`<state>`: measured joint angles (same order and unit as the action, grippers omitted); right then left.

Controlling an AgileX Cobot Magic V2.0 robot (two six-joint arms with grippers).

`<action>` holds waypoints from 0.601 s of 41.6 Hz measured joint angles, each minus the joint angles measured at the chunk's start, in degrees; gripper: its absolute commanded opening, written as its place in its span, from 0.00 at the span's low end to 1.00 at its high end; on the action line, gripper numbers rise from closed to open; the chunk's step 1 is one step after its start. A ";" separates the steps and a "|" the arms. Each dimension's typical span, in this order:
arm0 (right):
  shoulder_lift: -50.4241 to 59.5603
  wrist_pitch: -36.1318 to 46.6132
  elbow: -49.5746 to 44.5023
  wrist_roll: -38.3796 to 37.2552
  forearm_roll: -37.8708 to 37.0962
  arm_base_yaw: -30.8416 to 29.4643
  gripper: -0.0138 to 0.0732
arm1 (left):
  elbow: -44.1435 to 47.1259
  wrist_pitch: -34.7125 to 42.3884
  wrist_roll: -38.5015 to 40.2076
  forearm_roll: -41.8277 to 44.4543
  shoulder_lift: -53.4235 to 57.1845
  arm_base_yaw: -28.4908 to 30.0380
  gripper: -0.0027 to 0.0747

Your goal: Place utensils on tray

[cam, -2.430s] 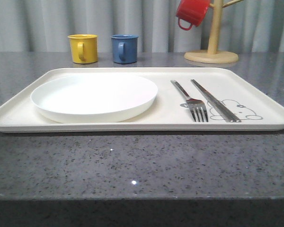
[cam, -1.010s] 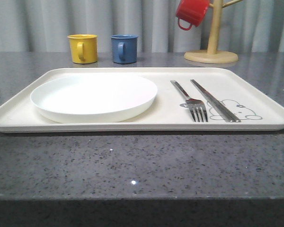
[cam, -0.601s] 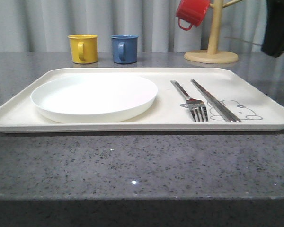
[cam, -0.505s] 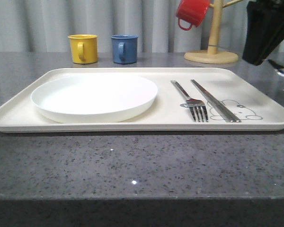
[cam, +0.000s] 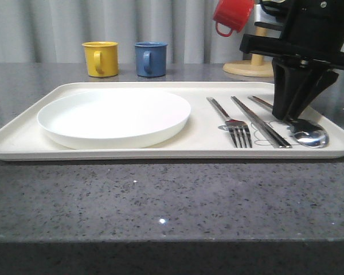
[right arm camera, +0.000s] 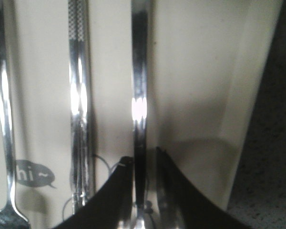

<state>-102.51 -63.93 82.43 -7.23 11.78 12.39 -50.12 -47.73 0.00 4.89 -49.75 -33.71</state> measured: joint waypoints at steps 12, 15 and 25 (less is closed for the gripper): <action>2.67 1.83 0.00 0.45 -2.51 0.19 0.49 | 0.00 0.00 0.00 0.00 0.00 0.00 0.59; 5.72 1.96 0.00 1.97 -2.80 0.58 0.49 | 0.00 0.00 0.00 0.00 0.00 0.00 0.59; 20.23 2.09 -5.04 7.77 -4.97 8.50 0.49 | 0.00 0.00 0.00 0.00 0.00 0.00 0.59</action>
<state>-82.28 -61.84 77.39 0.54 6.80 20.89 -50.12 -47.73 0.00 4.89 -49.75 -33.71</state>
